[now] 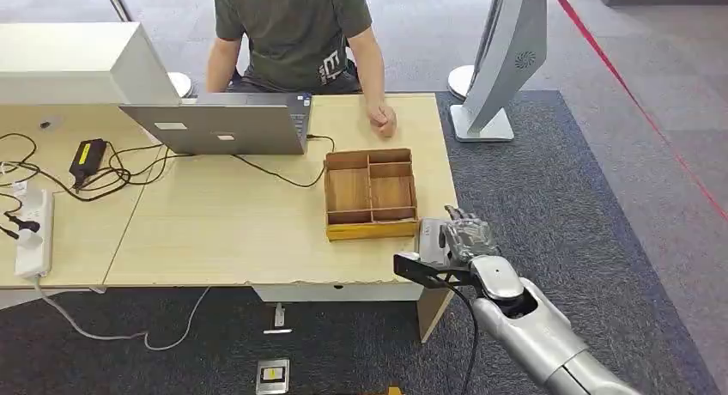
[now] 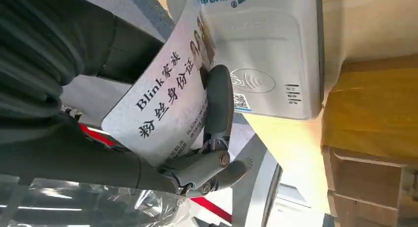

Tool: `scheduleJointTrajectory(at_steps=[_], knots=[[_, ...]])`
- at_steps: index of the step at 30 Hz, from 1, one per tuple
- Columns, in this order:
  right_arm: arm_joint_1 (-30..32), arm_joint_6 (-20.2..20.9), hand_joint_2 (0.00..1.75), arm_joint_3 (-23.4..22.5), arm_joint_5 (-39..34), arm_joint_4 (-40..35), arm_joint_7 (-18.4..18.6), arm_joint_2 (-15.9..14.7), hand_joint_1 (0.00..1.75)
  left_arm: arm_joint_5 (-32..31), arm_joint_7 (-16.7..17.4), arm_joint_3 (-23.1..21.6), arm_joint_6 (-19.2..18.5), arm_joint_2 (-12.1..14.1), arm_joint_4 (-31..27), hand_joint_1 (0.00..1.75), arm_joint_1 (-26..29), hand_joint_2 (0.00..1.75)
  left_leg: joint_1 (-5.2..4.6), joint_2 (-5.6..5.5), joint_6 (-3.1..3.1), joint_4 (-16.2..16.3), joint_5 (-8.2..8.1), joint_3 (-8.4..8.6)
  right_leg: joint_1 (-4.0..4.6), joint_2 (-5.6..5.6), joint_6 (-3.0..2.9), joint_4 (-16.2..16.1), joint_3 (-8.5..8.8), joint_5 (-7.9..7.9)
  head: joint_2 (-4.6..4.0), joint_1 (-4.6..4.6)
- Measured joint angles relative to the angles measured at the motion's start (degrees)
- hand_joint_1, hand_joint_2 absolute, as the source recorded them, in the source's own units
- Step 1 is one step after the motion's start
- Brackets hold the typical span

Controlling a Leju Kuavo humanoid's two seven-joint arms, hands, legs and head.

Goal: Pass the card to the sensor for recognition and then transmit it.

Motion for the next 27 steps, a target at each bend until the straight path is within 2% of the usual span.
scheduleJointTrajectory(at_steps=[8,15,22,27], knots=[[-0.2,-0.3,1.75,0.1,0.0,0.5,0.8,0.6,1.75,0.6,0.2,0.0,0.1,0.0,0.0,0.00,0.0,0.00,0.00,0.01,0.00,0.0,0.00,0.05,0.00,0.01,-0.01,0.0,0.05,0.01,-0.02,0.00],[-1.2,1.9,1.75,0.5,1.7,0.2,1.9,0.8,1.75,0.7,0.1,0.0,0.0,0.0,0.0,0.00,0.0,0.00,0.00,0.02,-0.02,0.0,0.02,0.04,0.00,0.02,-0.04,0.0,0.05,0.03,-0.02,0.00],[-4.4,4.6,1.75,0.6,2.2,-4.1,3.3,0.2,1.75,1.0,0.0,0.0,0.1,0.0,0.0,0.00,0.1,0.00,0.00,0.03,-0.02,0.0,0.03,0.02,0.00,0.02,-0.05,0.0,0.01,0.05,-0.02,0.00],[-8.2,4.6,1.75,0.5,3.1,-7.5,3.7,-0.5,1.75,0.7,-0.1,0.0,0.2,0.0,0.0,0.00,0.1,0.00,0.00,0.03,-0.02,0.0,0.03,-0.01,0.00,0.04,-0.05,0.0,-0.02,0.05,-0.02,0.00]])
